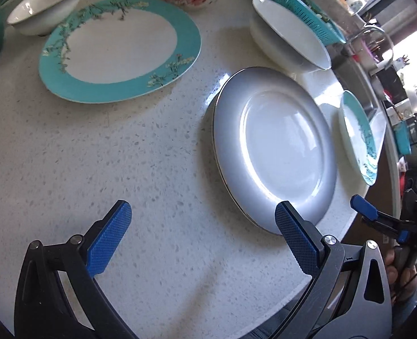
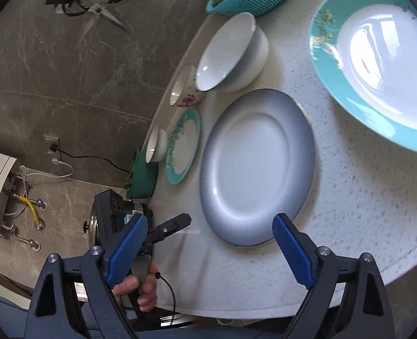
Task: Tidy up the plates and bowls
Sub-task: 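Move both grippers down to the rim of the grey-rimmed white plate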
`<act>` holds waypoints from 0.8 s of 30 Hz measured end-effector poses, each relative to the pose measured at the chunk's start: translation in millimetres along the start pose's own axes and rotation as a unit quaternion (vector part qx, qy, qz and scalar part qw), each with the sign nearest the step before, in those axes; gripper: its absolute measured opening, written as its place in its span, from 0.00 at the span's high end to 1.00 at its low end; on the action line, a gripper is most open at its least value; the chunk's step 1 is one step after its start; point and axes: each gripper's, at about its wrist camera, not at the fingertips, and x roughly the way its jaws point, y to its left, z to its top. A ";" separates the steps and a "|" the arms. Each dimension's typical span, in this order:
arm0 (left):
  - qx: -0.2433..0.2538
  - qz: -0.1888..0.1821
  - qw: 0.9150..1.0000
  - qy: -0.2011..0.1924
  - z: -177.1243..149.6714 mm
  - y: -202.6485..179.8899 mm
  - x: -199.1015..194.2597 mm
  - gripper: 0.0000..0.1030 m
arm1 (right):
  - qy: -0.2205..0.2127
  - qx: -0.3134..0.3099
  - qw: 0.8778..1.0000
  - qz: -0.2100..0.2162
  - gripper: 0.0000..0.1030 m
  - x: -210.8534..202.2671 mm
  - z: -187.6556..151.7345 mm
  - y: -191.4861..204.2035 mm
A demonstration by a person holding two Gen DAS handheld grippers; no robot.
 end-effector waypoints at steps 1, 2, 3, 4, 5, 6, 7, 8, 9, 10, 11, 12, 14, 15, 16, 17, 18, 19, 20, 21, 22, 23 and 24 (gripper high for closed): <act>-0.004 -0.006 1.000 -0.004 3.6 0.5 2.9 0.02 | -0.003 0.007 1.000 -0.007 0.12 1.9 5.7 -5.9; -0.001 -0.007 1.000 -0.003 8.1 -0.5 6.9 0.02 | -0.011 0.013 1.000 -0.015 0.16 -0.6 8.3 -12.7; 0.007 -0.006 1.000 -0.002 12.0 -4.1 8.2 0.02 | -0.017 0.016 1.000 -0.015 0.20 -0.5 11.5 -16.9; 0.025 -0.006 1.000 -0.002 16.3 -9.1 12.1 0.02 | -0.020 0.018 1.000 -0.014 0.26 -0.8 10.8 -21.7; 0.036 -0.008 0.999 0.001 18.9 -13.9 15.7 0.03 | -0.022 0.024 0.999 -0.010 0.31 -2.1 11.9 -28.5; 0.040 -0.010 0.999 0.006 21.8 -17.0 18.7 0.05 | -0.024 0.030 0.999 -0.012 0.33 -2.9 12.8 -35.9; 0.042 -0.013 0.999 0.013 25.1 -18.2 23.0 0.09 | -0.029 0.038 0.999 -0.008 0.35 -4.7 13.2 -42.6; 0.050 -0.013 0.999 0.005 26.3 -23.6 21.5 0.11 | -0.033 0.044 0.998 -0.003 0.35 -5.2 15.5 -46.8; 0.055 -0.021 0.998 0.008 31.1 -26.2 23.8 0.11 | -0.036 0.049 0.998 0.001 0.35 -6.5 14.8 -51.4; 0.057 -0.030 0.998 0.009 34.1 -24.9 24.6 0.15 | -0.037 0.051 0.998 0.003 0.35 -5.1 16.3 -52.9; 0.056 -0.045 0.997 0.011 35.8 -24.6 23.7 0.22 | -0.038 0.052 0.998 0.003 0.35 -5.1 16.4 -56.4; 0.054 -0.057 0.997 0.015 40.3 -24.8 25.2 0.26 | -0.040 0.053 0.998 0.002 0.35 -5.3 17.2 -58.4; 0.058 -0.066 0.996 0.020 45.3 -24.6 26.8 0.31 | -0.040 0.056 0.998 0.007 0.39 -3.9 19.3 -64.5; 0.061 -0.066 0.996 0.020 47.6 -24.7 26.8 0.31 | -0.041 0.056 0.998 0.008 0.43 -3.3 21.5 -65.6; 0.063 -0.065 0.996 0.021 50.0 -25.5 27.6 0.31 | -0.040 0.057 0.998 0.011 0.44 -1.1 23.3 -65.6; 0.062 -0.068 0.995 0.024 52.9 -25.2 27.4 0.31 | -0.039 0.057 0.997 0.015 0.44 0.9 25.5 -65.6; 0.059 -0.072 0.995 0.026 55.4 -24.5 27.3 0.31 | -0.037 0.054 0.998 0.019 0.44 2.2 27.1 -65.5; 0.056 -0.078 0.995 0.027 52.2 -16.4 21.1 0.31 | -0.036 0.050 0.998 0.022 0.45 3.0 28.5 -65.5; 0.055 -0.086 0.994 0.028 53.4 -14.8 19.8 0.31 | -0.037 0.049 0.998 0.022 0.46 3.2 28.7 -65.9; 0.055 -0.088 0.994 0.030 56.5 -15.6 20.6 0.31 | -0.037 0.049 0.998 0.025 0.46 4.5 30.4 -65.8; 0.057 -0.088 0.994 0.031 58.7 -17.1 21.7 0.31 | -0.038 0.050 0.998 0.025 0.46 5.5 32.5 -65.5; 0.056 -0.086 0.994 0.032 60.7 -17.5 22.5 0.31 | -0.039 0.050 0.998 0.024 0.46 6.8 34.8 -65.3; 0.057 -0.085 0.994 0.033 63.5 -18.7 23.0 0.31 | -0.041 0.048 0.998 0.022 0.46 7.3 35.5 -64.8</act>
